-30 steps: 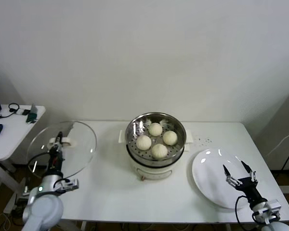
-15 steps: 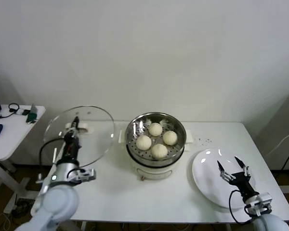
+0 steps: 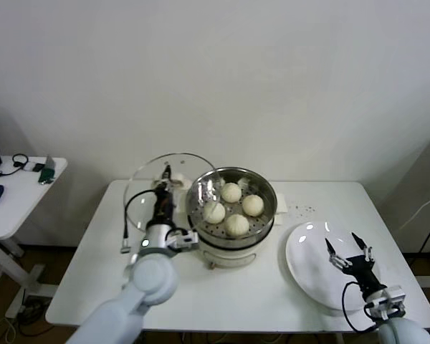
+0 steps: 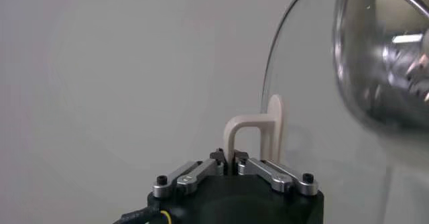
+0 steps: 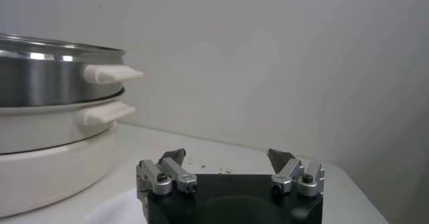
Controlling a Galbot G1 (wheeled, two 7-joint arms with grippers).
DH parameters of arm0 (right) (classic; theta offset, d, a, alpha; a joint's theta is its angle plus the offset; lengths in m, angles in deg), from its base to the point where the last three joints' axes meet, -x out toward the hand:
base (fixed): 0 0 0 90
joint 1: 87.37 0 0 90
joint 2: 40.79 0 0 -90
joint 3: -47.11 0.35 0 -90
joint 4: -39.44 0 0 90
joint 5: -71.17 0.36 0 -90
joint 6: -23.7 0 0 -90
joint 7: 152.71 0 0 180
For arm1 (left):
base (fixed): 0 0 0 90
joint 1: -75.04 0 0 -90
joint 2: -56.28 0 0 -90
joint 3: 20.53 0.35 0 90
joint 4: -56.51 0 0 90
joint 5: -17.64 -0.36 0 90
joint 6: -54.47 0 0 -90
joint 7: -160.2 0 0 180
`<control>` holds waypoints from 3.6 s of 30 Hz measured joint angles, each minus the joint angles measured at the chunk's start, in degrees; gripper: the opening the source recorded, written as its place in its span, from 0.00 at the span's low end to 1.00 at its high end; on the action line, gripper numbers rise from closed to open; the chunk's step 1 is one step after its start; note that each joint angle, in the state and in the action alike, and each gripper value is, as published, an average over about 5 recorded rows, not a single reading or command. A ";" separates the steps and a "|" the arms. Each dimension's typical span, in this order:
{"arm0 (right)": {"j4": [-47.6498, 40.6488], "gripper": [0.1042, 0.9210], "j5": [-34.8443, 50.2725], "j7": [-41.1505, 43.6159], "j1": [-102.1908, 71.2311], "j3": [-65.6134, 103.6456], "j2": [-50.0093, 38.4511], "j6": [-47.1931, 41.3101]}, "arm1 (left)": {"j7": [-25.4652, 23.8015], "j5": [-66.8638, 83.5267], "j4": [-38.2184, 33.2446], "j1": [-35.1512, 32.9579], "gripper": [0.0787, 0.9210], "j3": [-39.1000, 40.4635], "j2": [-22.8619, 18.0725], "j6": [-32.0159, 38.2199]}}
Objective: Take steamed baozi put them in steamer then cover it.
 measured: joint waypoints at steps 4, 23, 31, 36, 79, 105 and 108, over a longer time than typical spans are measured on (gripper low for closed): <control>-0.12 0.88 -0.04 0.00 -0.07 0.59 -0.01 0.00 | -0.68 -1.22 3.38 2.64 0.08 2.90 -4.17 0.00; -0.76 0.88 -0.73 0.05 -0.04 1.40 0.86 0.36 | -2.13 -4.17 14.21 7.31 0.08 8.43 -15.68 0.05; -0.82 0.88 -0.81 0.17 -0.24 1.75 0.90 0.56 | -3.08 -4.93 16.77 8.41 0.08 9.62 -16.25 0.06; -0.94 0.88 -1.05 0.23 -0.31 1.96 1.21 0.67 | -3.26 -5.16 17.74 8.81 0.08 10.20 -16.93 0.07; -1.32 0.88 -0.83 1.10 -1.06 3.58 2.30 1.01 | -5.00 -7.60 20.03 10.11 0.13 12.03 -16.82 0.05; -1.74 0.88 0.20 1.47 -0.28 3.96 2.07 0.11 | -5.55 -2.14 8.60 7.36 0.88 11.95 -8.65 0.07; -1.99 0.88 0.06 1.47 0.05 3.97 1.83 0.02 | -6.02 -1.03 6.23 6.30 0.88 11.66 -7.30 0.07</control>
